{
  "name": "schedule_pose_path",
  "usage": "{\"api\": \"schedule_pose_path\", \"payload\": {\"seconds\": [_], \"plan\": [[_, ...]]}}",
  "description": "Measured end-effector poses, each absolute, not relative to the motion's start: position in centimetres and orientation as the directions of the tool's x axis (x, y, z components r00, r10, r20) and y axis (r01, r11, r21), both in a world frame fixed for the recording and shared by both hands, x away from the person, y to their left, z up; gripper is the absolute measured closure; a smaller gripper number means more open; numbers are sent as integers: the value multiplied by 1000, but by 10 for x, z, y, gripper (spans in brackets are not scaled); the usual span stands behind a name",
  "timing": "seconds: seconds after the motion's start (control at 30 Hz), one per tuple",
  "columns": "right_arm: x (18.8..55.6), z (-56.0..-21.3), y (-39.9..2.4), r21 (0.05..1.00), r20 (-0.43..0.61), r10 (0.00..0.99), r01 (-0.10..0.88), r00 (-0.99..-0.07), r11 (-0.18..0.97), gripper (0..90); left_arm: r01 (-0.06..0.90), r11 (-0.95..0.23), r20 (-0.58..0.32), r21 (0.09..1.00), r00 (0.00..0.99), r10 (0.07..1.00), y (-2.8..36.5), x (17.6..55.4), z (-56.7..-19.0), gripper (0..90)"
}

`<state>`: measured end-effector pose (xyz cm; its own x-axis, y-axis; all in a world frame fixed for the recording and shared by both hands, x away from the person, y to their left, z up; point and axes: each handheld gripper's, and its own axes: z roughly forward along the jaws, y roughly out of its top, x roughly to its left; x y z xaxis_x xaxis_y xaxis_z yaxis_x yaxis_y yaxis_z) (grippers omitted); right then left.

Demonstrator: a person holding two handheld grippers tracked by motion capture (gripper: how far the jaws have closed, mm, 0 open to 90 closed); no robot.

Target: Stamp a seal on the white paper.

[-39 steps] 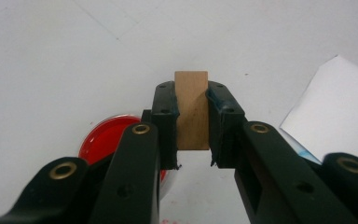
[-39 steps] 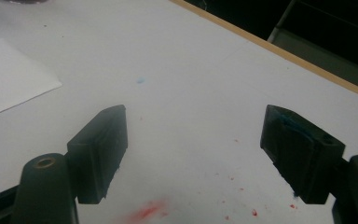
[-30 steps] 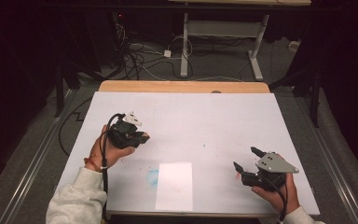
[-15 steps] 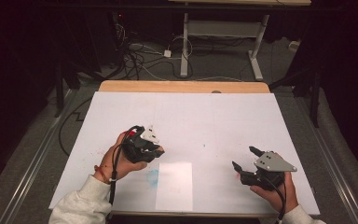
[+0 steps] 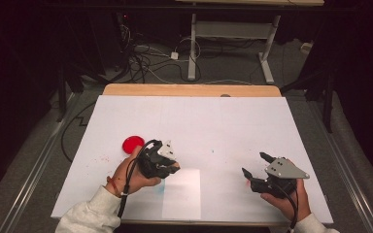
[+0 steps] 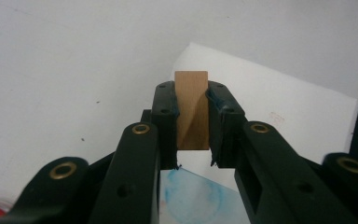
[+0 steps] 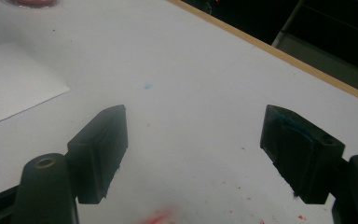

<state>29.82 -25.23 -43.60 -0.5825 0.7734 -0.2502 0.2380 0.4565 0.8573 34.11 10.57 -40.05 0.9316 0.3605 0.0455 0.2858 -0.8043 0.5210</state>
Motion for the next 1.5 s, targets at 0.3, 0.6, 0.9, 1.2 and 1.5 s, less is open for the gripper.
{"api": "schedule_pose_path", "payload": {"seconds": [0.3,0.6,0.9,1.2,1.5], "plan": [[298,-437,-251,856,-249,770,238,-587,459,235,263,-828,31,494,947,320,96,327,-410,737],[297,-436,-250,855,-254,767,234,-589,463,235,241,-859,24,451,959,281,83,320,-426,737],[298,-436,-250,853,-255,765,234,-591,466,235,232,-887,16,399,966,260,74,324,-442,737],[298,-437,-250,853,-257,765,235,-590,467,235,243,-889,-9,388,966,260,73,328,-449,737],[297,-436,-250,853,-258,763,231,-592,468,235,260,-892,-27,370,963,269,71,331,-449,738]]}}
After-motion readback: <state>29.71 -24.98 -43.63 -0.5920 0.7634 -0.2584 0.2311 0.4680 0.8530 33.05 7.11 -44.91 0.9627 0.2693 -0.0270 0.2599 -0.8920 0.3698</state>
